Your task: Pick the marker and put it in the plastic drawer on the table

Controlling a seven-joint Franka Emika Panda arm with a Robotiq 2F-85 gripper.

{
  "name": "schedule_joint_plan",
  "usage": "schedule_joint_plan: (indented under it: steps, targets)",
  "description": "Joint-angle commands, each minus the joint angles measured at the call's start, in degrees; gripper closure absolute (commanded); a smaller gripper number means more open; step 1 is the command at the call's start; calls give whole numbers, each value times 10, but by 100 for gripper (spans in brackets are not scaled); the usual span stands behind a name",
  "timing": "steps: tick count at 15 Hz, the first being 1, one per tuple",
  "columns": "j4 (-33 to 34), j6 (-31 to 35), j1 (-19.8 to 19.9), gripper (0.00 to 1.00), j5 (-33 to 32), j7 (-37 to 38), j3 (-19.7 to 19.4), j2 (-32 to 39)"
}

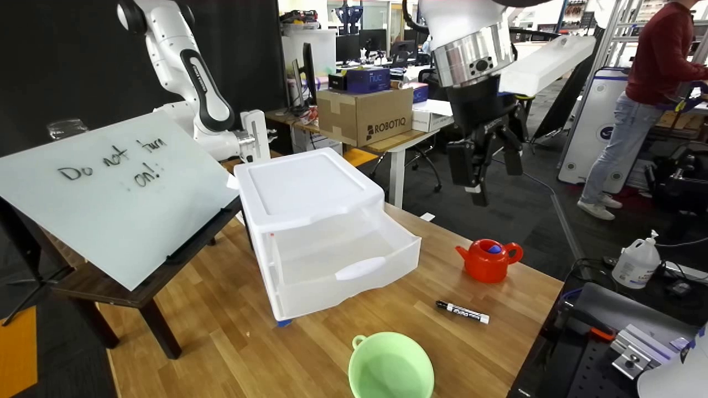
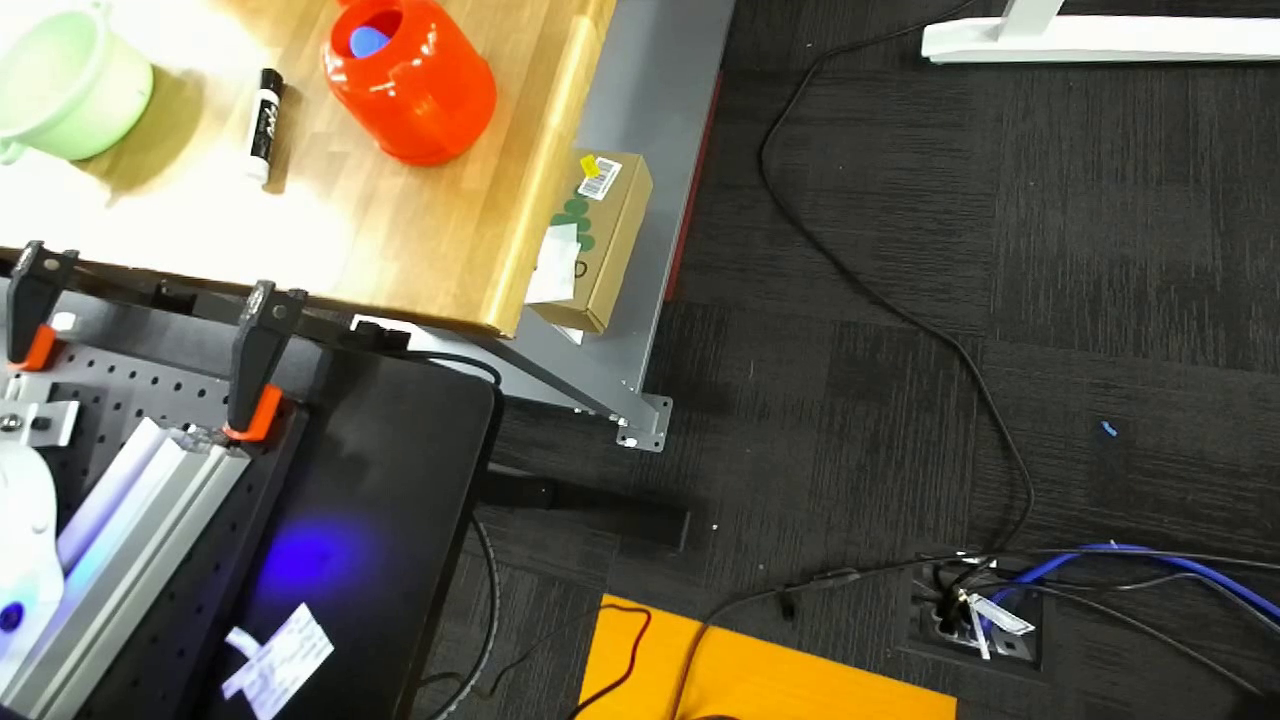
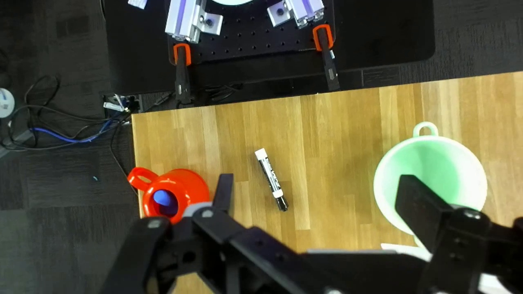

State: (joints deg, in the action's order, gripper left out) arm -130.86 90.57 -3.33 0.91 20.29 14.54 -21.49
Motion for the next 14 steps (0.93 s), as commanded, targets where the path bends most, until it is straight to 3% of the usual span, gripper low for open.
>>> schedule_joint_plan:
  steps: [1, 5, 6, 13, 14]
  targets:
    - [22, -14, -22, 0, -6, -73, -19, 26]
    - [40, -29, -4, 0, -27, -59, -36, 55]
    - [15, -4, -16, 0, -17, -66, -36, 33]
    - [16, -4, -21, 0, -17, -65, -40, 37]
    - [20, -7, -32, 0, -15, -120, -42, 38]
